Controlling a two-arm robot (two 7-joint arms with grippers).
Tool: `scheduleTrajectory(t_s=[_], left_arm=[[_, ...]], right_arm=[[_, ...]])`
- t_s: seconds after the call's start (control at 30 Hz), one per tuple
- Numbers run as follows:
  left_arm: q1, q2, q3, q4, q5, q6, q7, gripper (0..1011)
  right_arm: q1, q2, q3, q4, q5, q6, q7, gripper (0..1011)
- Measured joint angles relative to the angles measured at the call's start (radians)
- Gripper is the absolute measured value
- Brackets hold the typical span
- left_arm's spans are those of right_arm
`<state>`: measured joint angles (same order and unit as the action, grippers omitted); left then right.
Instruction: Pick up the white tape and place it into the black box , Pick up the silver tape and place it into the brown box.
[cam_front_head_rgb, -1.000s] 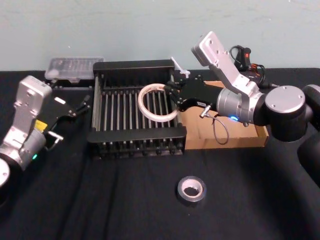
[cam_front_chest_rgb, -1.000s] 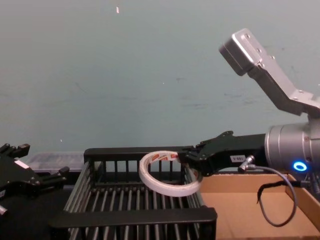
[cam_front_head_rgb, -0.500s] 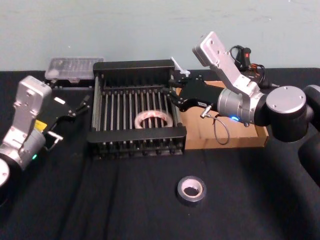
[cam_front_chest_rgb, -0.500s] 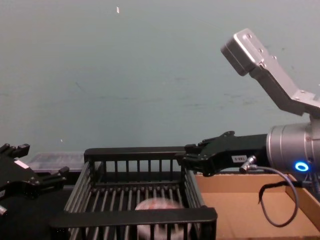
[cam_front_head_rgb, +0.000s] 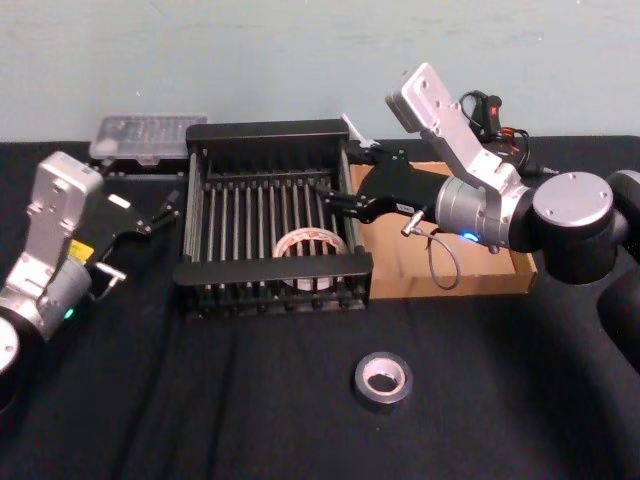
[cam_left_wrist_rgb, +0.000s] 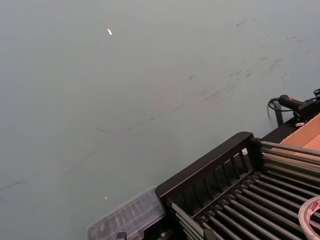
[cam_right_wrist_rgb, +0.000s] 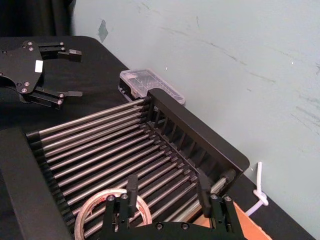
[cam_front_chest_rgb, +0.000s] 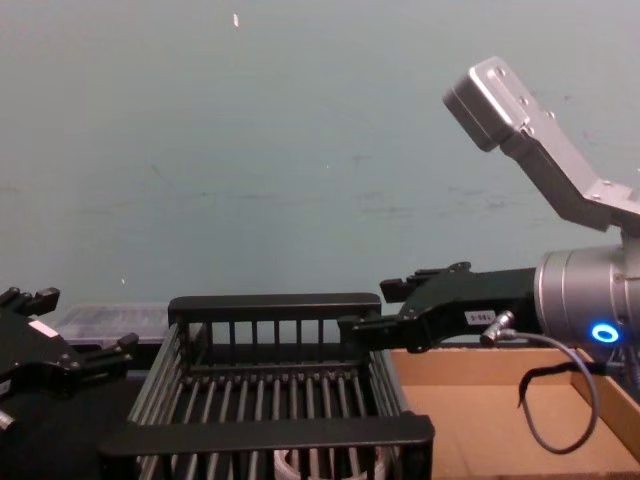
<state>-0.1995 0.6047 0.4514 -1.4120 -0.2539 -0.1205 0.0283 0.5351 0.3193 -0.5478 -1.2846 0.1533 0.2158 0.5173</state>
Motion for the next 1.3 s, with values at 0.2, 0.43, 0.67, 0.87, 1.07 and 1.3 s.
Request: scheduleTrajectory(t_s=[0.2,0.43,0.67,0.87,1.07,1.3], left_arm=[[0.0,0.0,0.0,0.0,0.0,0.0,0.0,1001],[0.0,0.0,0.0,0.0,0.0,0.0,0.0,1001],[0.0,0.0,0.0,0.0,0.0,0.0,0.0,1002],[0.0,0.0,0.0,0.0,0.0,0.0,0.0,1002],[0.0,0.0,0.0,0.0,0.0,0.0,0.0,1001],[0.0,0.0,0.0,0.0,0.0,0.0,0.0,1001]], right_arm=[[0.0,0.0,0.0,0.0,0.0,0.0,0.0,900],[-0.001,0.0,0.0,0.0,0.0,0.0,0.0,1002],[-0.007,0.005,0.006,-0.016,0.008,0.005,-0.005,1002],[-0.032,0.026,0.025,-0.066,0.026,0.016,-0.012,1002],[-0.084,0.077,0.057,-0.159,0.054,0.031,-0.014,1002],[-0.171,0.158,0.108,-0.289,0.107,0.079,-0.019,1002]])
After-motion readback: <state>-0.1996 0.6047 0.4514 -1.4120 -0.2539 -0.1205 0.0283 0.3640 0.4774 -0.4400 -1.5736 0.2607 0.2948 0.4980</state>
